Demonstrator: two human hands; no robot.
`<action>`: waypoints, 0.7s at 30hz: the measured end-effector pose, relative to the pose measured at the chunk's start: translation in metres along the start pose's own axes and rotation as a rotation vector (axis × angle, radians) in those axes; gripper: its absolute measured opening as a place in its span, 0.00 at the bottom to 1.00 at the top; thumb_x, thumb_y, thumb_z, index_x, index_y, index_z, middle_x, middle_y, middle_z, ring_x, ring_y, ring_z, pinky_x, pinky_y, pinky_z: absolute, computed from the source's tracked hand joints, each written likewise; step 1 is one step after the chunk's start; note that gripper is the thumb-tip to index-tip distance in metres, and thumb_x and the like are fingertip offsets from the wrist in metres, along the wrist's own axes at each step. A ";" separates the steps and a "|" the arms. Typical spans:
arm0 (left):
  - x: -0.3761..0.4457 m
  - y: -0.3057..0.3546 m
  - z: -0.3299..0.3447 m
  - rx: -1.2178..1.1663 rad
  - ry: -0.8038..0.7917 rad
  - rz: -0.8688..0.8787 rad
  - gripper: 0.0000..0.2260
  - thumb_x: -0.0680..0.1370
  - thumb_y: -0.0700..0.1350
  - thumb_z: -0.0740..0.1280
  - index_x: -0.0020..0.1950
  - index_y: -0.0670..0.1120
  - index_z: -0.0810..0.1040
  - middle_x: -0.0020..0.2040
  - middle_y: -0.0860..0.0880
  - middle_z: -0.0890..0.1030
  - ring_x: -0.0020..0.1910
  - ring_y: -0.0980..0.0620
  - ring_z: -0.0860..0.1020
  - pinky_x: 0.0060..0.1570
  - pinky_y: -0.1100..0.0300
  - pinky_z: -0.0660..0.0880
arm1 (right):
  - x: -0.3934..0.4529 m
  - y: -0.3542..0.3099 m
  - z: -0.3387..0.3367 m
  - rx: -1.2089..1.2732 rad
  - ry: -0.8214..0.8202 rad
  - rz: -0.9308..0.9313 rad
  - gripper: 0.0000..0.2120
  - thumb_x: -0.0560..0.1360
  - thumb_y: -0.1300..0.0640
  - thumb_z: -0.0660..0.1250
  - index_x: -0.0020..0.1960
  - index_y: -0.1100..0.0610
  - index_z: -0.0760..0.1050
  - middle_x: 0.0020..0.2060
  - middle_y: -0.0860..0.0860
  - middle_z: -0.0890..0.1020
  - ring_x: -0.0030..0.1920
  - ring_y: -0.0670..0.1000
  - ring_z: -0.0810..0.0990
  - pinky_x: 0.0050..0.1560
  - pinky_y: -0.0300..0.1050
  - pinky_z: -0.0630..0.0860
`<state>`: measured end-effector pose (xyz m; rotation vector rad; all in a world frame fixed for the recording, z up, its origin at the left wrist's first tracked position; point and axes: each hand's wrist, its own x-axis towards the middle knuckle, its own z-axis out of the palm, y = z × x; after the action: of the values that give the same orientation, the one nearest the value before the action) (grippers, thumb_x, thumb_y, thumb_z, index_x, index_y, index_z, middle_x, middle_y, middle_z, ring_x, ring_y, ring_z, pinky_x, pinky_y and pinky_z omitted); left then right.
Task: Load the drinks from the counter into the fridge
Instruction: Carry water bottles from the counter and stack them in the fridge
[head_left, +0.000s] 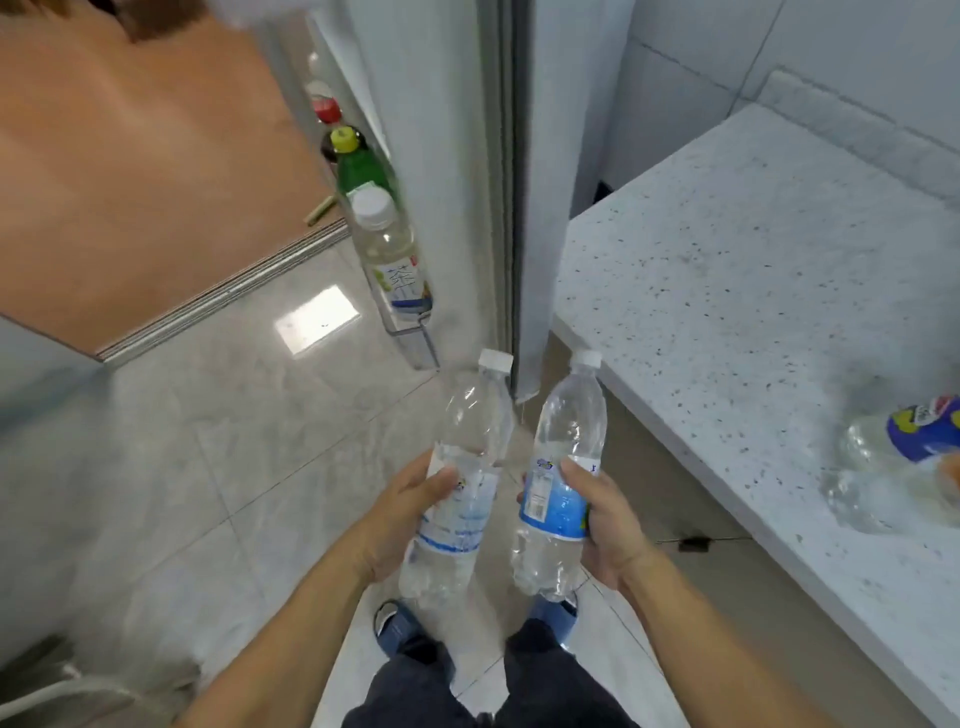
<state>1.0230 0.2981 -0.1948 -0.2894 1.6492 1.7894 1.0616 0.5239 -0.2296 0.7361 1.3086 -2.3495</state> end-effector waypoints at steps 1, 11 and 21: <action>-0.010 -0.004 -0.013 -0.015 0.010 0.004 0.30 0.64 0.64 0.77 0.61 0.50 0.81 0.55 0.45 0.85 0.54 0.46 0.84 0.46 0.58 0.81 | 0.000 0.010 0.013 -0.032 -0.032 0.011 0.24 0.66 0.50 0.75 0.55 0.64 0.81 0.45 0.61 0.86 0.43 0.58 0.86 0.41 0.49 0.82; -0.097 -0.026 -0.162 -0.264 0.363 0.066 0.23 0.70 0.61 0.72 0.58 0.49 0.82 0.48 0.46 0.87 0.44 0.48 0.86 0.35 0.59 0.81 | 0.019 0.082 0.197 -0.259 -0.200 0.066 0.22 0.60 0.46 0.75 0.47 0.61 0.84 0.44 0.62 0.85 0.40 0.59 0.85 0.40 0.49 0.82; -0.148 0.006 -0.288 -0.337 0.486 0.246 0.30 0.72 0.63 0.70 0.66 0.45 0.76 0.55 0.41 0.84 0.54 0.39 0.83 0.52 0.43 0.81 | 0.043 0.116 0.357 -0.297 -0.341 0.070 0.23 0.67 0.45 0.70 0.52 0.61 0.81 0.42 0.58 0.86 0.39 0.54 0.86 0.38 0.45 0.81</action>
<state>1.0505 -0.0223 -0.1539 -0.7508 1.7509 2.3230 0.9924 0.1560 -0.1770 0.2708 1.4044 -2.0480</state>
